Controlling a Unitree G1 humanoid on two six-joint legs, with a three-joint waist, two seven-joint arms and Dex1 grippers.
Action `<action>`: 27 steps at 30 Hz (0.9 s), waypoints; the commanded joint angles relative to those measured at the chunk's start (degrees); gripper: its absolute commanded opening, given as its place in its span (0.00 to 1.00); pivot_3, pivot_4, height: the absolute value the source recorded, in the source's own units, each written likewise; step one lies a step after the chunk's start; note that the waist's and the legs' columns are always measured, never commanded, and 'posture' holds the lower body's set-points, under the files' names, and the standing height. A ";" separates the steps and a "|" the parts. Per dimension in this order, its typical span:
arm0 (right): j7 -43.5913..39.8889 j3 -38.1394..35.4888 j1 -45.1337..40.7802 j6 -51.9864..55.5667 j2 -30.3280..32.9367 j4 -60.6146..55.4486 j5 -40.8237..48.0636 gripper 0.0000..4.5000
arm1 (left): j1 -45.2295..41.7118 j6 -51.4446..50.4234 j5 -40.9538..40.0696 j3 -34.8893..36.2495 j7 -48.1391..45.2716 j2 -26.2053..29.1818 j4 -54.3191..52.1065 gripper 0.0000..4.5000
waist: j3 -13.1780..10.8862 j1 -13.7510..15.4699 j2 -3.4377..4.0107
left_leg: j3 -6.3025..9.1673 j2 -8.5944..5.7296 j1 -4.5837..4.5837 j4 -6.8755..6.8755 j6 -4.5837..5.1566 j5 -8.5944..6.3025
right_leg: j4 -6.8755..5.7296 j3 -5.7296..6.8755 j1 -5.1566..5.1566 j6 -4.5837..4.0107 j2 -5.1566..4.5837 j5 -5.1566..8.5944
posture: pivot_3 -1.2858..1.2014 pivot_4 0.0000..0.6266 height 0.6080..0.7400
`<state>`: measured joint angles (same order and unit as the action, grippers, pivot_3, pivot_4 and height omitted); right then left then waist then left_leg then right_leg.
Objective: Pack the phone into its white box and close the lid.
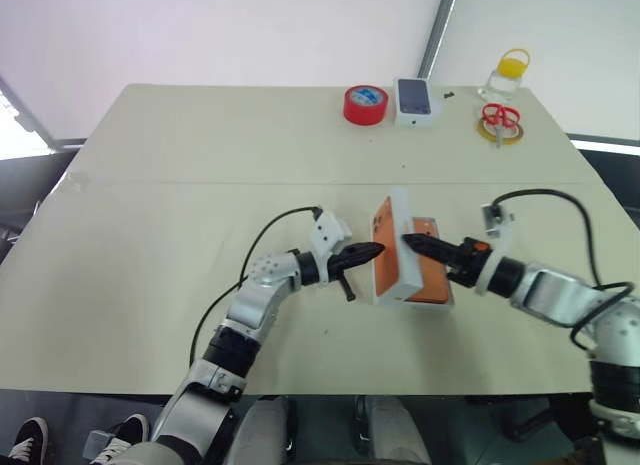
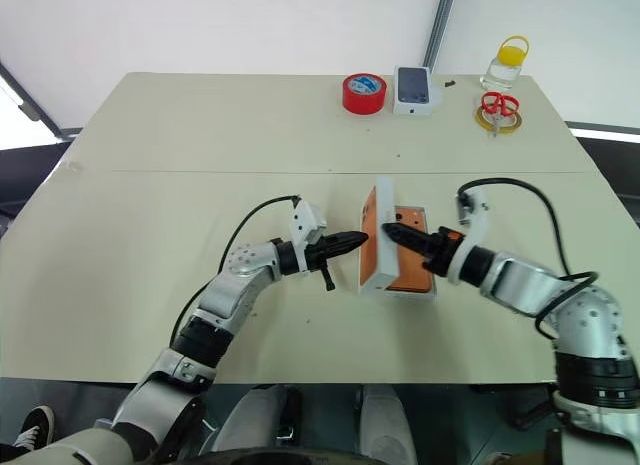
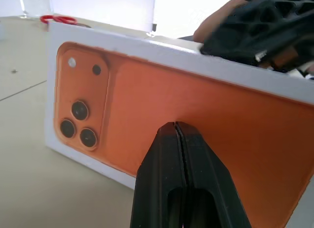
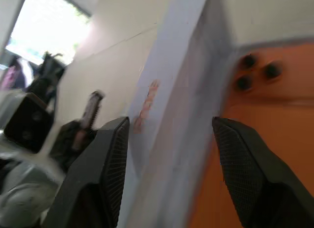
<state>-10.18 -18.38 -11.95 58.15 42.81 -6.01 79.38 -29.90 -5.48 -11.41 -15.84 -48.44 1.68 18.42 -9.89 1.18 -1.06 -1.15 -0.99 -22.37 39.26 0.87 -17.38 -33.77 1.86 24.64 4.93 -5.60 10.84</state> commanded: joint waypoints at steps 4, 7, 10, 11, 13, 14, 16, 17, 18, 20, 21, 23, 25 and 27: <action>-7.48 -0.70 2.86 -9.67 4.06 -1.26 -17.90 0.64 | -4.54 3.76 1.33 -0.54 0.29 -3.45 5.38 0.00 | 0.00 -0.62 0.03 | -0.08 0.01 -0.02 -0.01 0.13 -0.08 | 0.12 -0.03 0.03 0.11 0.00 -0.06 | 0.52 0.24 1.00; -9.49 4.16 3.52 -17.38 2.98 -4.70 -29.19 0.64 | -4.97 4.12 1.27 0.32 -0.09 -2.43 5.57 0.00 | 0.00 -0.65 0.05 | -0.11 0.08 0.01 -0.02 0.16 -0.09 | 0.14 -0.04 0.04 0.18 0.05 -0.10 | 0.52 0.24 1.00; -10.42 6.69 3.35 -24.18 0.57 -4.64 -37.23 0.52 | -5.00 3.35 0.59 1.67 0.00 -0.47 4.57 0.00 | 0.01 -0.43 0.05 | -0.08 0.25 0.02 -0.03 0.15 -0.09 | 0.13 -0.02 0.05 0.17 0.23 -0.09 | 0.52 0.24 1.00; -10.17 7.33 3.18 -26.49 -0.09 -4.35 -40.23 0.45 | -4.85 3.36 0.64 2.01 0.15 0.46 3.89 0.00 | 0.00 -0.42 0.06 | -0.07 0.27 0.02 -0.03 0.15 -0.09 | 0.13 -0.02 0.05 0.15 0.26 -0.09 | 0.52 0.24 1.00; -10.13 8.98 2.99 -30.43 -0.53 -3.87 -45.98 0.22 | -4.55 2.63 0.41 2.81 0.12 2.11 2.58 0.00 | 0.00 -0.41 0.07 | -0.08 0.27 0.00 -0.03 0.15 -0.09 | 0.14 -0.03 0.06 0.13 0.27 -0.09 | 0.52 0.24 1.00; -10.28 9.60 2.99 -31.63 -0.76 -3.59 -48.06 0.09 | -4.40 1.93 0.25 3.25 0.20 2.88 2.01 0.00 | 0.00 -0.42 0.07 | -0.09 0.26 -0.01 -0.03 0.15 -0.09 | 0.14 -0.04 0.06 0.13 0.26 -0.09 | 0.52 0.24 1.00; -10.89 11.27 3.41 -33.94 -0.70 -3.15 -52.48 0.00 | -4.10 1.33 1.23 3.49 0.67 4.71 2.10 0.00 | 0.00 -0.37 0.07 | -0.10 0.24 -0.02 -0.03 0.15 -0.09 | 0.17 -0.05 0.06 0.12 0.23 -0.10 | 0.52 0.24 1.00; -11.15 12.07 3.54 -34.89 -0.55 -2.64 -54.67 0.00 | -4.01 1.38 1.83 3.28 0.75 5.36 2.58 0.00 | 0.00 -0.35 0.07 | -0.10 0.23 -0.03 -0.03 0.15 -0.09 | 0.20 -0.05 0.06 0.12 0.21 -0.10 | 0.52 0.24 1.00; -11.18 12.70 3.73 -35.66 -0.38 -2.03 -56.82 0.00 | -3.99 1.32 2.56 2.80 0.93 5.70 3.35 0.00 | 0.00 -0.36 0.07 | -0.10 0.22 -0.03 -0.03 0.15 -0.09 | 0.21 -0.05 0.05 0.11 0.21 -0.10 | 0.52 0.24 1.00; -11.68 13.01 3.80 -36.92 -0.72 -1.08 -59.36 0.00 | -4.53 0.37 3.75 1.70 1.38 5.40 5.49 0.00 | 0.00 -0.25 0.07 | -0.10 0.17 -0.03 -0.03 0.15 -0.09 | 0.21 -0.05 0.05 0.08 0.16 -0.09 | 0.52 0.24 1.00; -12.36 12.77 3.77 -36.63 -1.22 -0.89 -59.23 0.00 | -4.89 0.56 4.72 0.87 1.42 5.15 6.63 0.00 | 0.00 -0.22 0.07 | -0.10 0.13 -0.03 -0.03 0.15 -0.09 | 0.21 -0.05 0.04 0.05 0.13 -0.07 | 0.52 0.24 1.00; -13.64 12.59 4.00 -36.27 -1.78 -1.35 -59.44 0.00 | -6.07 -1.91 5.96 -0.53 1.09 4.30 9.05 0.00 | 0.00 -0.26 0.07 | -0.10 0.05 -0.03 -0.03 0.15 -0.09 | 0.22 -0.05 0.03 0.04 0.06 -0.06 | 0.52 0.24 1.00; -14.72 13.03 4.30 -36.36 -1.78 -2.01 -60.49 0.00 | -6.98 -1.20 7.55 -1.51 1.19 3.73 10.69 0.00 | 0.00 -0.19 0.07 | -0.09 0.00 -0.03 -0.03 0.15 -0.09 | 0.25 -0.05 0.01 0.06 0.03 -0.08 | 0.52 0.24 1.00; -15.48 12.95 4.48 -36.37 -2.00 -2.42 -61.24 0.00 | -7.67 -1.79 7.24 -1.33 0.72 2.73 10.94 0.00 | 0.00 -0.27 0.07 | -0.07 -0.03 -0.01 -0.02 0.15 -0.09 | 0.27 -0.05 -0.04 0.08 0.01 -0.09 | 0.52 0.24 1.00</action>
<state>-25.06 -4.63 -7.43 22.81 40.90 -6.52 18.86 -36.87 -7.32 -4.29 -16.52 -47.34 5.34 29.57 -9.89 0.91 -0.99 -1.23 -1.02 -22.38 39.24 1.02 -17.47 -33.50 1.81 24.60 5.01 -5.60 10.75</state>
